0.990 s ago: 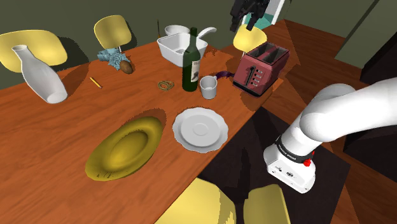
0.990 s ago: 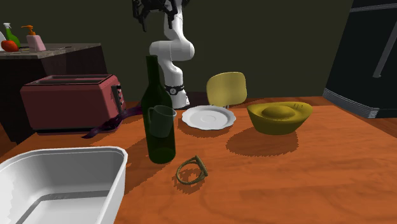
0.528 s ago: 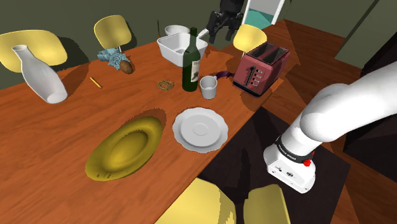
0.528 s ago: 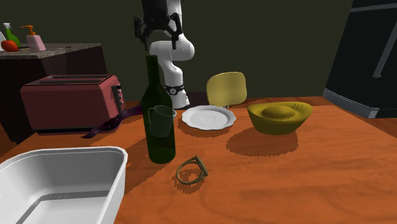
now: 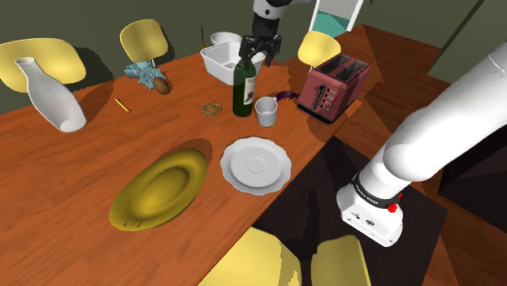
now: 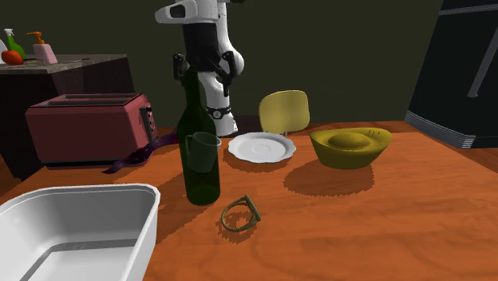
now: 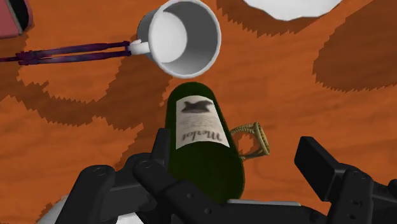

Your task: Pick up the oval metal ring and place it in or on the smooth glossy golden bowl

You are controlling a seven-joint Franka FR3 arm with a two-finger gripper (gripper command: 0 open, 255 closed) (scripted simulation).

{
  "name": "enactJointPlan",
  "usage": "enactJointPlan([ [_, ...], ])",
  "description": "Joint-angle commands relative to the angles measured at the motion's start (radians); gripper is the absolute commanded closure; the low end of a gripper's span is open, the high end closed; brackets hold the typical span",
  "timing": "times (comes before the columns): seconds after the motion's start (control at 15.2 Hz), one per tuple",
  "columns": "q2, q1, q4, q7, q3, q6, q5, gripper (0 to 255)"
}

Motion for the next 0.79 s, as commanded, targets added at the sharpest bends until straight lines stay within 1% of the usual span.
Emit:
enactJointPlan([
  [0.0,0.081,0.003,0.040,0.017,0.008,0.032,-0.009,0],
  [0.4,0.313,0.016,0.181,0.067,0.021,0.091,-0.044,0],
  [0.73,0.512,0.034,0.334,0.106,0.020,0.109,-0.074,0],
])
